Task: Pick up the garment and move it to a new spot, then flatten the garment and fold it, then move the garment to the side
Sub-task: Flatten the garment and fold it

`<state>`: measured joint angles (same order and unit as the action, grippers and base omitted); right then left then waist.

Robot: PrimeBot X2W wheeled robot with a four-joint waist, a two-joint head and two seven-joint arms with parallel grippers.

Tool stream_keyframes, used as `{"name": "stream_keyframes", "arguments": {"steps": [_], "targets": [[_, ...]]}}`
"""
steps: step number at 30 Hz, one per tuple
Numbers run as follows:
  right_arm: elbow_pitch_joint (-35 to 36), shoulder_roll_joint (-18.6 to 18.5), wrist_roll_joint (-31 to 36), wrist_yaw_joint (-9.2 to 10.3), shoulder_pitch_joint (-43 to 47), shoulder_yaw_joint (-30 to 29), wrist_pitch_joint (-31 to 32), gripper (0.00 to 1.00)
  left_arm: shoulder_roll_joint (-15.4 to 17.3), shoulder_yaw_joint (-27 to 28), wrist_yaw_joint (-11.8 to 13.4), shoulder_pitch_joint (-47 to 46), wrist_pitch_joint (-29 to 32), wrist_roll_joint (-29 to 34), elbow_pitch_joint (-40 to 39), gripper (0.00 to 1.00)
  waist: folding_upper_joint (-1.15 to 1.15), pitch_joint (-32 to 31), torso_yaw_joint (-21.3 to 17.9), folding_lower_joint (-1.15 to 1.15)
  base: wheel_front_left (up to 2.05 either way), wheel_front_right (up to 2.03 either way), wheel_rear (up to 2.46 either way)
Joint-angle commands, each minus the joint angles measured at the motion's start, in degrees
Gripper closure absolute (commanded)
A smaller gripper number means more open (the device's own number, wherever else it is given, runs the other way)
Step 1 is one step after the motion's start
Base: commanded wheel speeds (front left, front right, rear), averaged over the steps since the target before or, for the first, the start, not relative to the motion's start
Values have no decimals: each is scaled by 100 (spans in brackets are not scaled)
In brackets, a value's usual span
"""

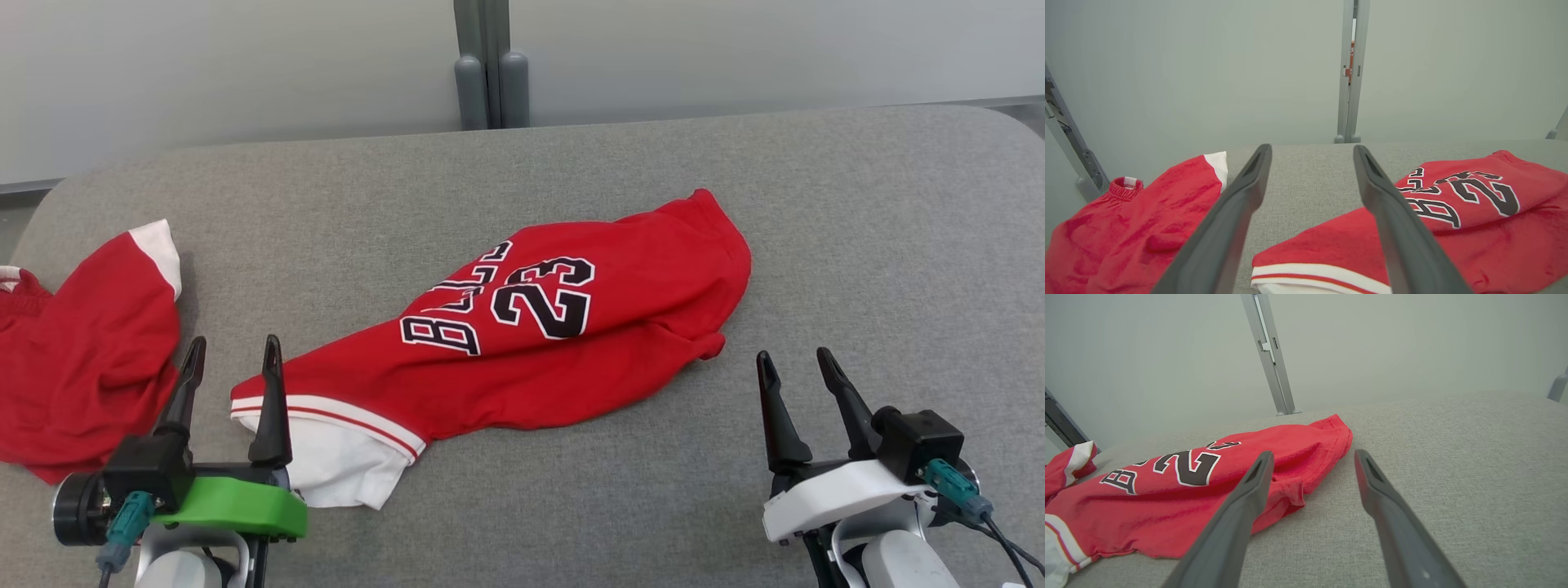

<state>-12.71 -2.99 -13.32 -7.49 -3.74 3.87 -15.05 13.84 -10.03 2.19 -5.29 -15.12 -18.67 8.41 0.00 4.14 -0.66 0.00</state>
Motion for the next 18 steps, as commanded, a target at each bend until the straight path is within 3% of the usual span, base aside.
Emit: {"name": "stream_keyframes", "arguments": {"steps": [1, 8, 18], "targets": [[-20, -20, 16, 0, 55, -11, -19, 0, -86, 77, -37, -52, -3, 74, -48, 0, 0, -10, 11, 0, 0, 0, 0], [-119, -42, 27, 0, 36, 3, -19, 0, -413, 487, -244, -97, -3, 413, -112, 0, 0, -47, 33, 0, 0, 0, 0], [-585, -412, 15, 0, -427, 245, -19, 0, -685, 931, -587, -64, -4, 707, -56, 0, 0, 24, 183, 0, 0, 0, 0]]}}
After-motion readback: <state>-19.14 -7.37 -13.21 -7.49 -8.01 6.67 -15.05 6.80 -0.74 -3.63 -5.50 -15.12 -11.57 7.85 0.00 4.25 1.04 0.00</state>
